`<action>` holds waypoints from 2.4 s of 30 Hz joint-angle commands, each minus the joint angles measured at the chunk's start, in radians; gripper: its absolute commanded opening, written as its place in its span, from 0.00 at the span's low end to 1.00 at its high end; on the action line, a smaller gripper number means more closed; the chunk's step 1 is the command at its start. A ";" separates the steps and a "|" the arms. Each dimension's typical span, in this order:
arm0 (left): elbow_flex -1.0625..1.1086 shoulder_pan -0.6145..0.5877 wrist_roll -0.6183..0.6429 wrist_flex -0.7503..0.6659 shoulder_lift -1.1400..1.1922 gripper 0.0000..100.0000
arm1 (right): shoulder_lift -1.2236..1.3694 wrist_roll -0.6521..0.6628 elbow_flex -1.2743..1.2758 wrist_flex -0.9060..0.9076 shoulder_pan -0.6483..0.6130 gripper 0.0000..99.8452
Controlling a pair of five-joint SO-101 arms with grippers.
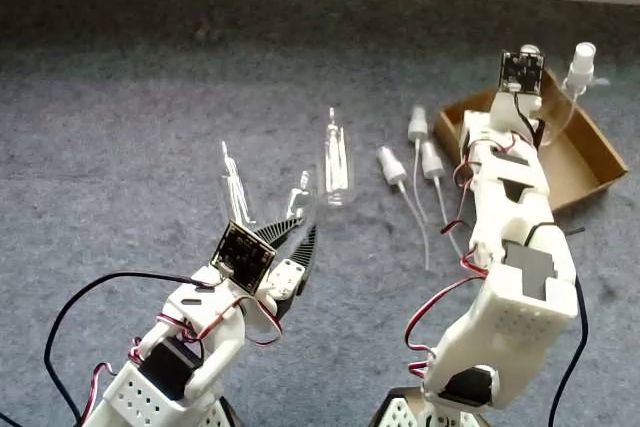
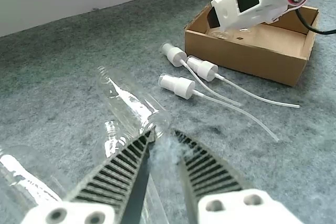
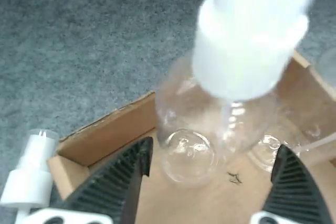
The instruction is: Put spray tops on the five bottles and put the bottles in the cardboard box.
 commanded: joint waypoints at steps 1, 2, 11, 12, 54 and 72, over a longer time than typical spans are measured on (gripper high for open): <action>0.001 -0.008 0.003 0.011 -0.012 0.01 | -0.081 0.008 -0.008 0.027 0.008 0.31; 0.001 -0.008 0.003 0.011 -0.012 0.01 | -0.081 0.008 -0.013 0.054 0.007 0.31; 0.015 -0.008 0.002 0.008 -0.012 0.01 | -0.082 0.008 -0.019 0.188 0.004 0.31; 0.015 -0.008 0.002 0.008 -0.012 0.01 | -0.082 0.008 -0.019 0.189 0.004 0.31; -0.105 -0.341 0.005 0.055 -0.013 0.01 | -0.680 0.008 -0.041 0.957 -0.110 0.22; -0.306 -0.490 0.003 0.368 -0.012 0.01 | -0.579 -0.242 -0.213 0.989 -0.529 0.22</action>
